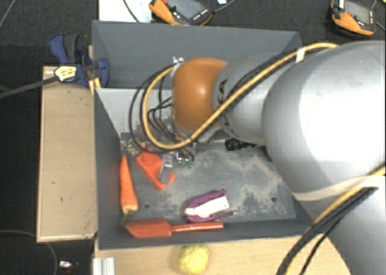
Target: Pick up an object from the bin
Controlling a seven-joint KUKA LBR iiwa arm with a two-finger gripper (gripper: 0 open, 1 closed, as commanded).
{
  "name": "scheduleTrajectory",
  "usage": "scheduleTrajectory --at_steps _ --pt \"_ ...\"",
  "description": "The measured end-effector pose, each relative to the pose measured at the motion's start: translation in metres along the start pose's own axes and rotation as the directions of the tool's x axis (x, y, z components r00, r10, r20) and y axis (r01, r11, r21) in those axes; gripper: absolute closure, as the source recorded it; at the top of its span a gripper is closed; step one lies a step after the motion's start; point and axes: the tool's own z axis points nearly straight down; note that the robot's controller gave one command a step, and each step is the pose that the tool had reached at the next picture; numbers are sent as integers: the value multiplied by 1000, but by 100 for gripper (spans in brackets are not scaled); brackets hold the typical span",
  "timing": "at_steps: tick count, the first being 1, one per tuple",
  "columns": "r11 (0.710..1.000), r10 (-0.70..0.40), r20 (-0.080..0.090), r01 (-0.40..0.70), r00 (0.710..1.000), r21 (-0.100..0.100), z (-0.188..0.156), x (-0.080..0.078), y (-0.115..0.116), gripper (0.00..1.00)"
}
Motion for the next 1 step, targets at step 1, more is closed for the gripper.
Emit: scheduleTrajectory --at_steps 1 --pt "995 -102 12 102 995 -4 -2 20 22 0"
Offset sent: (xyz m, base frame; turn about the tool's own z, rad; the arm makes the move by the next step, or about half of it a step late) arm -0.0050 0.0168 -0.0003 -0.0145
